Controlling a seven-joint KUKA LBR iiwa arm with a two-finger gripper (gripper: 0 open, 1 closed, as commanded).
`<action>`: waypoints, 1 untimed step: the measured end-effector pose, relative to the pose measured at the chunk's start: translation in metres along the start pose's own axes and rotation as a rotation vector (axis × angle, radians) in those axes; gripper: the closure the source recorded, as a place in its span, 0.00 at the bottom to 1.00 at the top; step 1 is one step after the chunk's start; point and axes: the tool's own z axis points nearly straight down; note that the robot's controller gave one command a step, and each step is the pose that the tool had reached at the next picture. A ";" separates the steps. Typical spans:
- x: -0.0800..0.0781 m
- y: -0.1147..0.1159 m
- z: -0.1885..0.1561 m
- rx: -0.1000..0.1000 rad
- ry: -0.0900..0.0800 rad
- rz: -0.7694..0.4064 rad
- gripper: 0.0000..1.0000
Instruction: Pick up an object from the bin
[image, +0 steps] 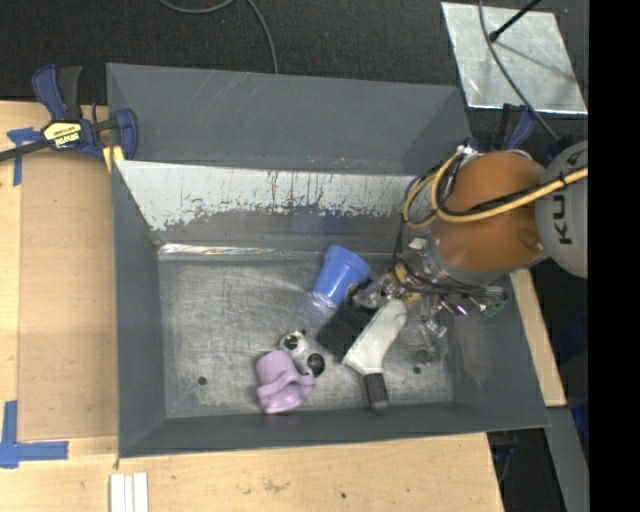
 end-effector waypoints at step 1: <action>-0.009 0.003 0.015 0.008 -0.012 -0.163 1.00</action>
Offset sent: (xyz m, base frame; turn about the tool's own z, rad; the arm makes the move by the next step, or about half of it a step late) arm 0.0000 0.0000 0.0000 0.0000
